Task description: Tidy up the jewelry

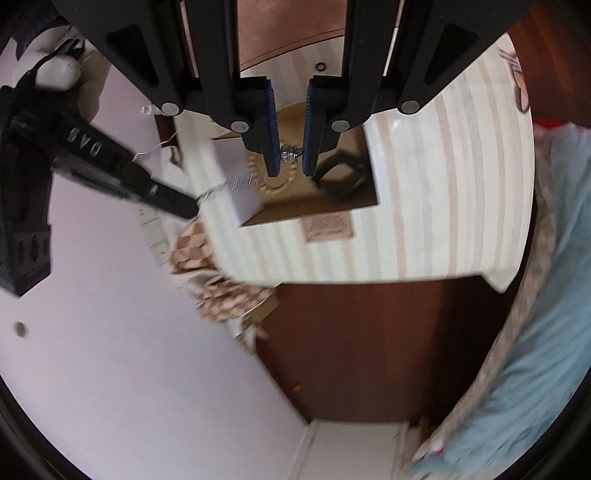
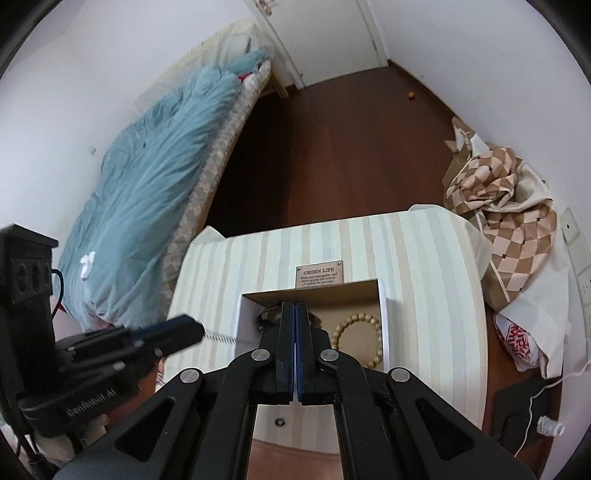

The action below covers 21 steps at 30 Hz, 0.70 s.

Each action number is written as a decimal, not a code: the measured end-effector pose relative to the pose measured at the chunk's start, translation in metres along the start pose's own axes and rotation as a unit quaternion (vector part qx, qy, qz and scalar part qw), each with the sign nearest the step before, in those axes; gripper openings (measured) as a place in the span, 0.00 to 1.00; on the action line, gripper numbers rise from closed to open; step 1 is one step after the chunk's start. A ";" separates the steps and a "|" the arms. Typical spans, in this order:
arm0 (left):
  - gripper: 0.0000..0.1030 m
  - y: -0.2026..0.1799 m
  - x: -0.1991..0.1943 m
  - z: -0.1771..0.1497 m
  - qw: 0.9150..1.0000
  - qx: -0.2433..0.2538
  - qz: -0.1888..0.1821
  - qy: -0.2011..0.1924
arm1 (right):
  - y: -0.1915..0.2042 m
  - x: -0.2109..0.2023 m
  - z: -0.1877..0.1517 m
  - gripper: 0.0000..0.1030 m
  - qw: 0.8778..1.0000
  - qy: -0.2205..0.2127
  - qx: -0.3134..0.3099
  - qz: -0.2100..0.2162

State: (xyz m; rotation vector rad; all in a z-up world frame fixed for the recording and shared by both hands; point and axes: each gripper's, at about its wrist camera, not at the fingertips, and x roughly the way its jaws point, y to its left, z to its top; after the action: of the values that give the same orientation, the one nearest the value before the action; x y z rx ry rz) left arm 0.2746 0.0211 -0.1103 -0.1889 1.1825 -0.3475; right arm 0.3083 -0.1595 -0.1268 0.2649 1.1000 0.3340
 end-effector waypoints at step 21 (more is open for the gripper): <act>1.00 0.036 0.018 -0.025 0.985 -0.036 0.163 -0.043 | -0.034 0.054 0.000 0.82 0.997 0.064 -0.004 -0.051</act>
State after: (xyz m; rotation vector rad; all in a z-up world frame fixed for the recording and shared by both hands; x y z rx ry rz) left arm 0.2637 0.0485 -0.1468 -0.0698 1.1190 -0.0093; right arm 0.3352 -0.1697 -0.1836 0.1822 1.2334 0.2674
